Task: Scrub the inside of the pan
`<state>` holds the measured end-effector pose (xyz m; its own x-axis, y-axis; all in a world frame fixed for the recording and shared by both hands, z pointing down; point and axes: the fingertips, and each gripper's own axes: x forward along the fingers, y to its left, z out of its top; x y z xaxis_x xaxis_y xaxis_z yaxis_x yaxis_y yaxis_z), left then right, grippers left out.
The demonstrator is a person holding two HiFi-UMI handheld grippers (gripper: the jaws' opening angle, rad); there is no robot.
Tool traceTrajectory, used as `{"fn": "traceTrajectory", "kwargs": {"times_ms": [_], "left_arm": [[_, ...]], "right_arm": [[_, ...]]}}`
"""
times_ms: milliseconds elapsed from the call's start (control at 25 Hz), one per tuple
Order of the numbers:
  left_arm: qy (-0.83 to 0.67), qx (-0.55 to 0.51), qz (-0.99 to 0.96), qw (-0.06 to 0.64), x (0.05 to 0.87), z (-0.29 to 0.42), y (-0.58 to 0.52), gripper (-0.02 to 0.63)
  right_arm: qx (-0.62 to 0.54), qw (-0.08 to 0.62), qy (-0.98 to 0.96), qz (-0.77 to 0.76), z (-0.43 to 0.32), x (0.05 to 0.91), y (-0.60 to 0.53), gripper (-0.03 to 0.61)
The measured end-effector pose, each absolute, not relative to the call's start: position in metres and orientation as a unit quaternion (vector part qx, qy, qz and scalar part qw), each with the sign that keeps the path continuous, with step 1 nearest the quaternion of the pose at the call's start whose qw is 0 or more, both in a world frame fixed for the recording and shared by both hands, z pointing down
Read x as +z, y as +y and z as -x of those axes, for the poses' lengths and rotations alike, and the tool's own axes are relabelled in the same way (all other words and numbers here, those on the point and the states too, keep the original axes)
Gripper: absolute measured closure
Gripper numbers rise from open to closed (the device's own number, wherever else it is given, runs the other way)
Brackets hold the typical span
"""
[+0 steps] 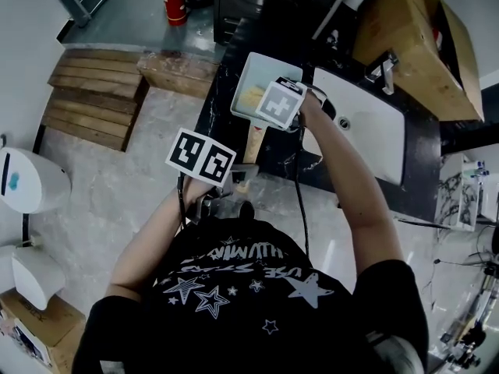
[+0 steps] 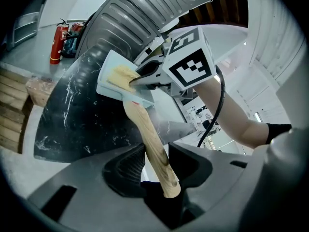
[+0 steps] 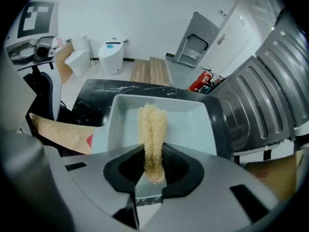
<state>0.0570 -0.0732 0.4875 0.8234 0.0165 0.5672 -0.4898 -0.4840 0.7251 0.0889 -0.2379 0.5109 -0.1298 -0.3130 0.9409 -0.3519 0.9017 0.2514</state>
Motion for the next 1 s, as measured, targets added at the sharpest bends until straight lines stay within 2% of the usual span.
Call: {"fn": "traceTrajectory", "kwargs": {"times_ms": [320, 1000], "left_arm": [[-0.149, 0.261, -0.82, 0.487, 0.486, -0.056, -0.072, 0.456], [-0.157, 0.261, -0.819, 0.486, 0.488, -0.056, -0.074, 0.456]], "right_arm": [[-0.003, 0.638, -0.71, -0.297, -0.126, 0.511, -0.288, 0.494], [-0.031, 0.645, -0.688, -0.331, -0.133, 0.521, -0.323, 0.495]]}}
